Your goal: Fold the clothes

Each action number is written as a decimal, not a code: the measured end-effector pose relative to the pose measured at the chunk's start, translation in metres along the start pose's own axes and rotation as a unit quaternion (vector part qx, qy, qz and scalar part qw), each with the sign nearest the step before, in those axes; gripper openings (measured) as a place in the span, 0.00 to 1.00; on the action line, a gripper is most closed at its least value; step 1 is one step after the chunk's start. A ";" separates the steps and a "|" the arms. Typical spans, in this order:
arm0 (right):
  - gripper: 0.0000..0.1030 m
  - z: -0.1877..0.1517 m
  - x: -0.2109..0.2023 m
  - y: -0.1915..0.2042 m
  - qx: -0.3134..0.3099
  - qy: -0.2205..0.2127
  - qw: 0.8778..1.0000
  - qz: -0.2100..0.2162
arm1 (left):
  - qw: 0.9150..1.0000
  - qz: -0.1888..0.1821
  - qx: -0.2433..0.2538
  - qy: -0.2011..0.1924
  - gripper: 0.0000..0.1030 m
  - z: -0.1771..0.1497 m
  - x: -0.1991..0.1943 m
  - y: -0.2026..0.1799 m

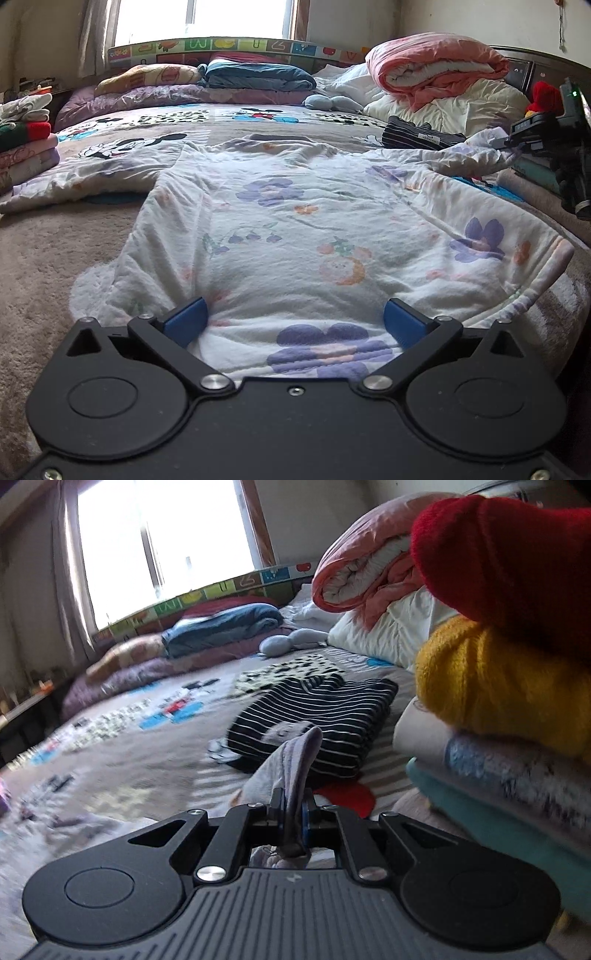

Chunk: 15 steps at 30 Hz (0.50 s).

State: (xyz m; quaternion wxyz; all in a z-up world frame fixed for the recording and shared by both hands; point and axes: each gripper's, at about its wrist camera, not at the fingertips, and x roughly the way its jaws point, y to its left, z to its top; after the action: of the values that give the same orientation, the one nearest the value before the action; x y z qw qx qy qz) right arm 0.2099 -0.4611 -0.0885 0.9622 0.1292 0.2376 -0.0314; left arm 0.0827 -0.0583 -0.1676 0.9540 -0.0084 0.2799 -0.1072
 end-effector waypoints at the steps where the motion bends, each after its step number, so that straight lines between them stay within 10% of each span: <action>1: 0.09 -0.001 0.004 0.000 -0.004 0.002 1.000 -0.008 | 1.000 0.000 0.000 0.000 1.00 0.000 0.000 0.000; 15: 0.09 -0.050 0.045 -0.023 0.036 0.041 0.995 -0.084 | 1.000 -0.002 0.001 0.002 1.00 0.000 0.004 0.003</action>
State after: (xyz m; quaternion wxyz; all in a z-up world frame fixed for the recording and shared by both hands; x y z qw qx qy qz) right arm 0.2245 -0.4700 -0.1571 0.9403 0.1442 0.2859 -0.1150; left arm 0.0863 -0.0565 -0.1695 0.9531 -0.0075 0.2819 -0.1099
